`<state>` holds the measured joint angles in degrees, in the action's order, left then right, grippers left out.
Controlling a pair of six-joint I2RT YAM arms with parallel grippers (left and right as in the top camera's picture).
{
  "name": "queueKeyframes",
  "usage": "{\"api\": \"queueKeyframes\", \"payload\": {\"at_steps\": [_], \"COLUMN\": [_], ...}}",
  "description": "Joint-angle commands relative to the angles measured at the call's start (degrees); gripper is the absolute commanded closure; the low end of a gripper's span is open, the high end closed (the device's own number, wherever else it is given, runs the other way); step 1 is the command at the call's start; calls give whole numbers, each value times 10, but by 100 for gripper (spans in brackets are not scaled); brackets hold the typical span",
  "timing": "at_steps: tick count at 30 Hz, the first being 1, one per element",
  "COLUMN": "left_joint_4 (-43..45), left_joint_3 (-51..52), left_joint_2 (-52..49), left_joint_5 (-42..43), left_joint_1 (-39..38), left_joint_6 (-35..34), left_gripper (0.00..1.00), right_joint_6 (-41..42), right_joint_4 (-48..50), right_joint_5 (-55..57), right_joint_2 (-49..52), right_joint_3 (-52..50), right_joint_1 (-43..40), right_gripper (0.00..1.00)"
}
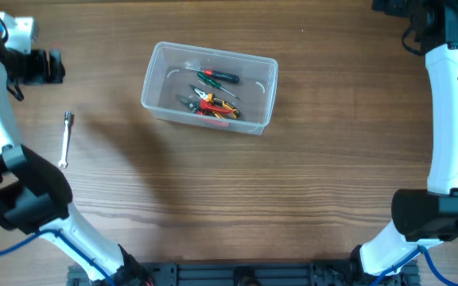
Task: Pack container
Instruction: 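Lower the left gripper over the silver wrench's socket end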
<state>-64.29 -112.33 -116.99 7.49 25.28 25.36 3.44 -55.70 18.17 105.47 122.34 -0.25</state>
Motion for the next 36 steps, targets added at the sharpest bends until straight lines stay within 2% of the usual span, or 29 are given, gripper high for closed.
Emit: {"api": "queueKeyframes", "payload": {"at_steps": [1, 6, 12, 22, 36], "left_joint_4": [-5, -2, 32, 96, 118], "left_joint_3": [30, 66, 130, 216, 224], "left_joint_2": [-29, -53, -58, -58, -58], "left_joint_5": [4, 3, 4, 5, -2], "left_joint_1": [1, 0, 0, 0, 0], "left_joint_6": [-3, 1, 60, 59, 57], "left_gripper": [3, 2, 1, 2, 3], "right_joint_6": [11, 10, 10, 10, 10], "right_joint_4": [1, 1, 1, 1, 1], "right_joint_5": [0, 0, 0, 0, 0], "right_joint_2": [-3, -3, -3, -3, -3], "right_joint_3": [2, 2, 2, 2, 2], "right_joint_1": [2, 2, 2, 2, 2], "right_gripper": [0, 0, 0, 0, 0]}}
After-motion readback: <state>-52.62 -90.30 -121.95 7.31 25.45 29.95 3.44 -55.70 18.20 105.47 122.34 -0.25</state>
